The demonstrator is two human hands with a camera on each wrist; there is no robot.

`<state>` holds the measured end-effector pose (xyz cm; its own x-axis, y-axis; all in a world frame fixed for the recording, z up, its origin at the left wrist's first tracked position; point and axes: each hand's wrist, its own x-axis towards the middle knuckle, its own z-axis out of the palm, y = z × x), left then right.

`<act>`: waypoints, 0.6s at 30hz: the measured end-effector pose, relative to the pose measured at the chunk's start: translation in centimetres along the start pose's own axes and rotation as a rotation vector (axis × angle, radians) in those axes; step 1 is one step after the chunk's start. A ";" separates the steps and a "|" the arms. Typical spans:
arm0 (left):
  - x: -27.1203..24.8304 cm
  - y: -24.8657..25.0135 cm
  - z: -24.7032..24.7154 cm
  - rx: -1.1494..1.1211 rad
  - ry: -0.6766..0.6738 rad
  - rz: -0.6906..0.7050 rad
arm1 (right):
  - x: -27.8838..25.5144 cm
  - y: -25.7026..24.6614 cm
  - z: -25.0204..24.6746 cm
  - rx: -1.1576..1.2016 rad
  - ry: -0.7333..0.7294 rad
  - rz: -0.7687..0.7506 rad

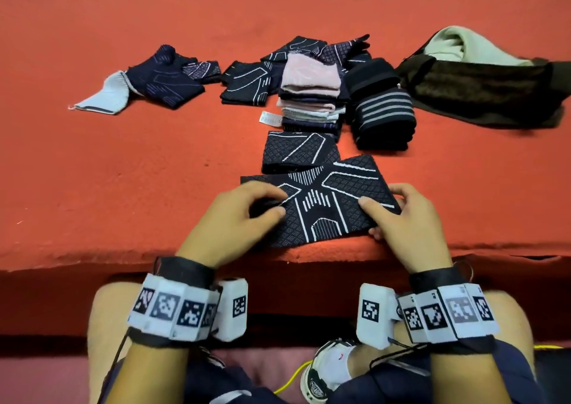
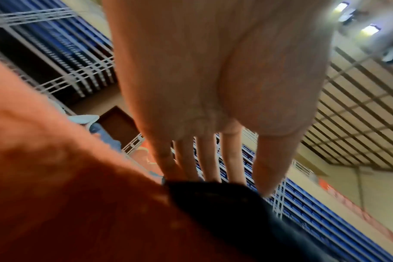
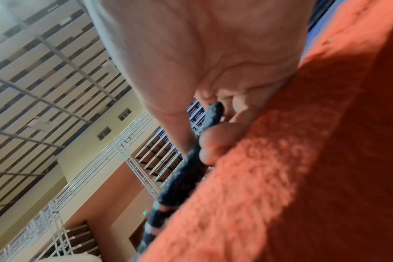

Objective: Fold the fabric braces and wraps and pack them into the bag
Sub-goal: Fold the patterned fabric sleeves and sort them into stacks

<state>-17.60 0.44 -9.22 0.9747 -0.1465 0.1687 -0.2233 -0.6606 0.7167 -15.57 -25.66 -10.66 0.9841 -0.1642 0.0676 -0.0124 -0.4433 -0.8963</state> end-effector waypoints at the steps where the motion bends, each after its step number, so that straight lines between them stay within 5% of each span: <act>1: -0.2 0.2 0.5 0.082 -0.029 0.026 | -0.1 -0.1 0.0 0.013 -0.005 0.002; 8: -0.6 2.5 4.9 0.475 -0.236 0.145 | -1.5 -1.0 -0.1 -0.092 -0.015 -0.079; 18: 0.1 1.2 3.1 0.356 -0.270 0.221 | -2.8 -1.4 -0.2 -0.247 0.081 -0.072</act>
<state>-17.72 -2.69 -10.42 0.8817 -0.4656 0.0761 -0.4547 -0.7957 0.4002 -18.29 -24.77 -9.55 0.9669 -0.1896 0.1708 0.0044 -0.6566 -0.7542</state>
